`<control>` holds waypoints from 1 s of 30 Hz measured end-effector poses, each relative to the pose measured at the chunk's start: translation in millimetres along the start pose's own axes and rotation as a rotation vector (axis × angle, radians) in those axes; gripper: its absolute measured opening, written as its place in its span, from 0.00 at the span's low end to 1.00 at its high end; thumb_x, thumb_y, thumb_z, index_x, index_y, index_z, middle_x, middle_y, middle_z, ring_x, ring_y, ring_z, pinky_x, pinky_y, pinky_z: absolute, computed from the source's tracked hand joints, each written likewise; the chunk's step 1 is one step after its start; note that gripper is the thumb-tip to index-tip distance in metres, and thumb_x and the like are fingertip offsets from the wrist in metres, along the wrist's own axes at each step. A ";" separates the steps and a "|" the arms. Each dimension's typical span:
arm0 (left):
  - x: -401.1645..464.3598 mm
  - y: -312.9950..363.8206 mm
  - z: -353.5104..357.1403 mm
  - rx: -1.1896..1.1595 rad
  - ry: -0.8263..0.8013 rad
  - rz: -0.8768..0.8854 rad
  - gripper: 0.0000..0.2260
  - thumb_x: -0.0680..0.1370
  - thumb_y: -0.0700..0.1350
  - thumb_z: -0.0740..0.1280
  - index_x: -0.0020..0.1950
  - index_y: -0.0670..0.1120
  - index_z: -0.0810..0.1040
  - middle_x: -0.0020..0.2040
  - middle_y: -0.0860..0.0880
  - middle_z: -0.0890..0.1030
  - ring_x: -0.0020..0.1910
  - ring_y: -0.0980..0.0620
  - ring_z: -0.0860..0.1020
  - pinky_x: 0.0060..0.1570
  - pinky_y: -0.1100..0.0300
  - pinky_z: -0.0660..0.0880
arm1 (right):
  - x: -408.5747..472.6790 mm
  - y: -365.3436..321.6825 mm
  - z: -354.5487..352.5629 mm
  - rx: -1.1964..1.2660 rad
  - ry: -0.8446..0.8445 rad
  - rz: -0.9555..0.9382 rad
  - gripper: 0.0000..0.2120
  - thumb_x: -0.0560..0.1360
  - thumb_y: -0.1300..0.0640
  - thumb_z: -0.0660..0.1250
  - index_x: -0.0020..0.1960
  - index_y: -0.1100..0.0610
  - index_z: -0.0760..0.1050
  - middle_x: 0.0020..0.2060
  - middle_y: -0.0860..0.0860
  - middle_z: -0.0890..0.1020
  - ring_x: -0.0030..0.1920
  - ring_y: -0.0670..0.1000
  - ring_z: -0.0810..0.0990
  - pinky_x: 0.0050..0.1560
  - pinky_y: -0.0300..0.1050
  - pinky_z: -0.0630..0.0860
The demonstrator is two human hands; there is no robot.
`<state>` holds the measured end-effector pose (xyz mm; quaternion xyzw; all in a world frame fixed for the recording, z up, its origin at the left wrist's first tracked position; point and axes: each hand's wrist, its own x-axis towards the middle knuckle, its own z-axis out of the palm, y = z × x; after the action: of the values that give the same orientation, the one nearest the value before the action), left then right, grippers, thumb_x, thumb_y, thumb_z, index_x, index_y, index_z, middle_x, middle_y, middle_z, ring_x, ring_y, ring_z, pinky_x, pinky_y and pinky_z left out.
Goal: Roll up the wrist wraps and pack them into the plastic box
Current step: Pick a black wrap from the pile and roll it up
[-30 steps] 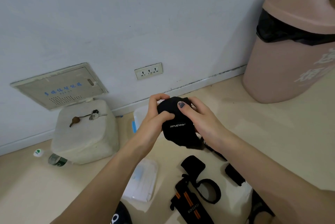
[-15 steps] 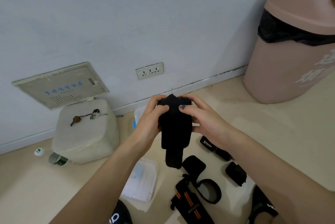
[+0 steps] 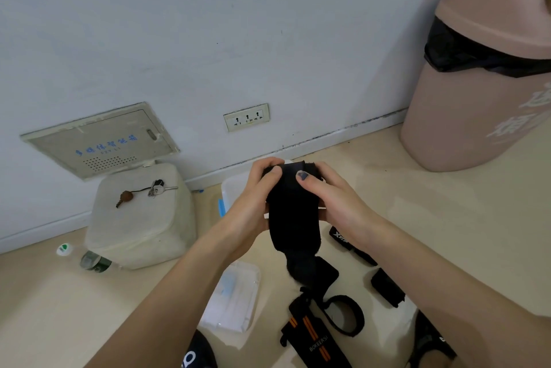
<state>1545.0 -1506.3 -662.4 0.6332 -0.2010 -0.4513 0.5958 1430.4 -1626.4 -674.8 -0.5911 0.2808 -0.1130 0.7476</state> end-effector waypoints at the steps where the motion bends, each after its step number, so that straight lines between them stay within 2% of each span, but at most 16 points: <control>1: 0.4 0.6 0.0 -0.010 0.011 0.010 0.07 0.86 0.52 0.59 0.62 0.58 0.74 0.59 0.51 0.80 0.54 0.50 0.81 0.51 0.52 0.80 | 0.1 0.3 -0.3 0.008 -0.010 0.001 0.11 0.83 0.50 0.65 0.63 0.53 0.77 0.55 0.53 0.85 0.56 0.54 0.86 0.55 0.52 0.83; 3: 1.2 0.8 -1.9 -0.044 0.024 0.039 0.07 0.85 0.47 0.60 0.61 0.55 0.75 0.57 0.47 0.80 0.52 0.48 0.81 0.50 0.49 0.78 | 0.5 -1.9 -0.2 0.007 -0.029 0.011 0.09 0.83 0.51 0.64 0.62 0.50 0.77 0.55 0.52 0.85 0.56 0.55 0.85 0.52 0.51 0.83; 8: 0.1 -1.2 -0.2 -0.012 0.024 0.117 0.09 0.82 0.39 0.64 0.57 0.52 0.77 0.52 0.44 0.79 0.47 0.50 0.81 0.46 0.55 0.78 | 1.2 -6.0 -0.1 -0.012 -0.032 0.022 0.12 0.82 0.45 0.65 0.63 0.46 0.77 0.56 0.49 0.84 0.57 0.52 0.85 0.55 0.53 0.84; 13: -0.1 -1.2 1.9 0.000 0.013 0.093 0.15 0.73 0.45 0.65 0.58 0.57 0.74 0.53 0.46 0.79 0.47 0.50 0.80 0.44 0.54 0.77 | 2.4 -1.5 0.6 -0.010 0.031 -0.069 0.10 0.79 0.51 0.70 0.59 0.50 0.80 0.54 0.52 0.84 0.59 0.56 0.83 0.62 0.57 0.79; 15: 0.2 -1.8 3.0 -0.029 0.018 0.038 0.15 0.77 0.48 0.67 0.62 0.57 0.72 0.54 0.49 0.80 0.51 0.50 0.81 0.47 0.52 0.79 | 3.2 -2.1 -0.4 -0.006 0.028 -0.096 0.13 0.75 0.50 0.71 0.59 0.50 0.80 0.54 0.52 0.84 0.59 0.56 0.83 0.61 0.55 0.79; 17: 0.2 -2.7 4.1 -0.055 0.017 -0.011 0.10 0.83 0.53 0.64 0.65 0.56 0.72 0.55 0.50 0.81 0.53 0.49 0.81 0.54 0.47 0.81 | 2.7 -2.0 -2.2 -0.020 0.018 -0.132 0.12 0.77 0.53 0.72 0.59 0.50 0.80 0.54 0.53 0.84 0.57 0.55 0.84 0.60 0.53 0.81; 19: 1.0 -3.3 4.1 -0.059 0.020 -0.031 0.11 0.84 0.56 0.61 0.65 0.54 0.72 0.53 0.52 0.83 0.52 0.52 0.83 0.59 0.45 0.80 | 0.2 -1.1 -2.9 -0.046 0.015 -0.162 0.11 0.79 0.58 0.71 0.60 0.50 0.79 0.54 0.54 0.84 0.56 0.54 0.84 0.58 0.50 0.82; 22: 3.6 -5.4 2.5 -0.070 0.021 -0.007 0.08 0.84 0.50 0.63 0.63 0.54 0.71 0.50 0.53 0.84 0.52 0.53 0.84 0.56 0.47 0.79 | -4.4 -1.3 -2.9 -0.099 0.005 -0.189 0.12 0.79 0.60 0.71 0.61 0.50 0.79 0.54 0.52 0.84 0.54 0.49 0.84 0.55 0.43 0.82; 24: 4.9 -5.6 1.4 -0.108 0.016 0.025 0.07 0.84 0.45 0.64 0.61 0.52 0.71 0.50 0.50 0.83 0.50 0.50 0.83 0.53 0.49 0.79 | -4.5 -1.4 -2.5 -0.094 -0.010 -0.166 0.15 0.78 0.58 0.72 0.62 0.46 0.78 0.55 0.51 0.84 0.56 0.50 0.84 0.57 0.46 0.82; 27: 4.1 -4.8 2.0 -0.130 0.003 0.067 0.10 0.79 0.43 0.64 0.59 0.53 0.72 0.52 0.46 0.82 0.50 0.48 0.82 0.49 0.50 0.79 | -2.2 -2.0 -0.5 -0.034 -0.036 -0.039 0.18 0.78 0.49 0.73 0.67 0.41 0.74 0.60 0.49 0.82 0.58 0.50 0.84 0.61 0.53 0.82; 30: 1.5 -3.8 3.5 -0.123 -0.012 0.063 0.12 0.77 0.40 0.62 0.57 0.54 0.71 0.53 0.43 0.80 0.51 0.46 0.81 0.44 0.52 0.79 | -2.7 -2.4 4.0 -0.074 0.018 -0.026 0.13 0.80 0.44 0.69 0.62 0.44 0.77 0.56 0.47 0.84 0.55 0.48 0.85 0.59 0.57 0.83</control>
<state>1541.8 -1508.6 -666.0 0.5859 -0.1962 -0.4478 0.6463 1430.7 -1622.4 -671.2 -0.6208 0.2840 -0.1175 0.7212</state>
